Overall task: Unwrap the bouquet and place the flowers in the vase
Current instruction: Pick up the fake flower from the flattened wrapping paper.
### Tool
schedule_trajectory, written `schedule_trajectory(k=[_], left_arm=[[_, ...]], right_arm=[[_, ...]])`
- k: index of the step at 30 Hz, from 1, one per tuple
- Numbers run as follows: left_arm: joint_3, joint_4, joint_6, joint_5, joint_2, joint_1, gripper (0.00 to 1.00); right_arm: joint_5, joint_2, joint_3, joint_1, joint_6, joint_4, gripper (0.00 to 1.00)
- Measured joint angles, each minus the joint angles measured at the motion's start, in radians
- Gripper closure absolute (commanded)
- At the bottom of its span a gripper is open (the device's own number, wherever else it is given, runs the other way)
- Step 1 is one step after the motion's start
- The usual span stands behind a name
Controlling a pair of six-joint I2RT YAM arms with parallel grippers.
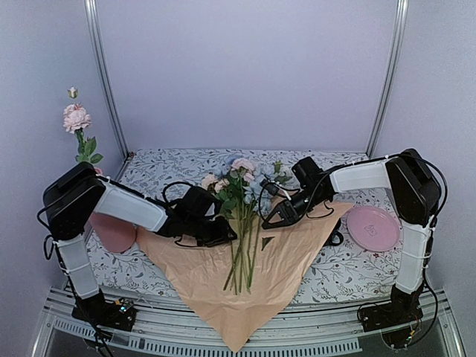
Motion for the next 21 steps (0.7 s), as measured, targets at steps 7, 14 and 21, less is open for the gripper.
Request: schedule_trajectory(k=[7, 14, 21], left_arm=[[-0.044, 0.015, -0.036, 0.024, -0.024, -0.004, 0.76], [-0.061, 0.053, -0.058, 0.068, -0.023, -0.005, 0.82], [-0.064, 0.076, -0.073, 0.095, -0.016, -0.005, 1.0]], right_arm=[[0.0, 0.0, -0.01, 0.0, 0.0, 0.005, 0.59], [0.0, 0.0, -0.011, 0.0, 0.0, 0.005, 0.59], [0.0, -0.003, -0.016, 0.0, 0.0, 0.005, 0.59]])
